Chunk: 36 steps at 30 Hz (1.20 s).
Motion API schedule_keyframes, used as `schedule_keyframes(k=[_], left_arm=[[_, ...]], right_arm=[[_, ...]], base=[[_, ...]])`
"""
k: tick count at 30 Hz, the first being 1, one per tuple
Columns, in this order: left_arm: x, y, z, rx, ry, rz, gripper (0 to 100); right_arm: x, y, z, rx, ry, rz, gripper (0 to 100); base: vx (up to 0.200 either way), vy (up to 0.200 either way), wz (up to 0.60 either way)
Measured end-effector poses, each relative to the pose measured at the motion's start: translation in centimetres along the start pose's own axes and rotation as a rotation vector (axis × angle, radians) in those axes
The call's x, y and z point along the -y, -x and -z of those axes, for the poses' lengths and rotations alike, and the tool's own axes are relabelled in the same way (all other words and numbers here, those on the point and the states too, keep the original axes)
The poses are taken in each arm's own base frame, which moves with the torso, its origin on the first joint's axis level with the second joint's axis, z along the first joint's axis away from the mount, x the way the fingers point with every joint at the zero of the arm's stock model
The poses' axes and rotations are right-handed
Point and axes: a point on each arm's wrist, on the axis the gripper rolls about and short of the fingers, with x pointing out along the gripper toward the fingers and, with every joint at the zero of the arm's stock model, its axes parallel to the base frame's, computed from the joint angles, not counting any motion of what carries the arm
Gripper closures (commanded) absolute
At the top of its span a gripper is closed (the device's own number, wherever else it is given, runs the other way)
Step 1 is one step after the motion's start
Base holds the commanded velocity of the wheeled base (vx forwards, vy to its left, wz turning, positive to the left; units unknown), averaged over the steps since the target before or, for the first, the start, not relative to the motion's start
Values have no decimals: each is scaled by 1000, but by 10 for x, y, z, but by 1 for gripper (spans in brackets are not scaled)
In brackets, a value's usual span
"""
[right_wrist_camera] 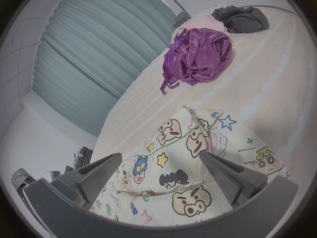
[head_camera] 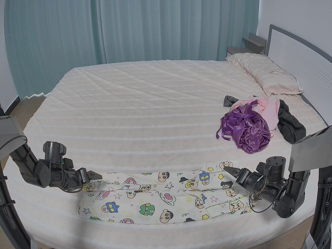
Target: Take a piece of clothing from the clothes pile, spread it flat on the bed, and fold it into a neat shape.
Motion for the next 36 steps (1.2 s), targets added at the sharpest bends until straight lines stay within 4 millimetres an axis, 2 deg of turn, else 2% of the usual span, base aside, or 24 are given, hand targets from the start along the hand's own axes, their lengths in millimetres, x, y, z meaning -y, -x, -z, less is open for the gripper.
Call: schedule_keyframes(k=[18,24,30,36], left_arm=[[-3,3,2,0,12,-11,100],[-2,11,0,29,13,-1,100],[-1,21,-6,76,13,15,100],[2,26,-15,156,-13,46,100]], right_arm=[[-3,1,-4,19,17,-12,0],[-20,5,-10,39,121,-58,0],[-32,-9,-9,-7,179,-56,0],[-24,-34,-8,-53,220,6,0]], base=[[0,0,0],[0,0,0],[0,0,0],[0,0,0]])
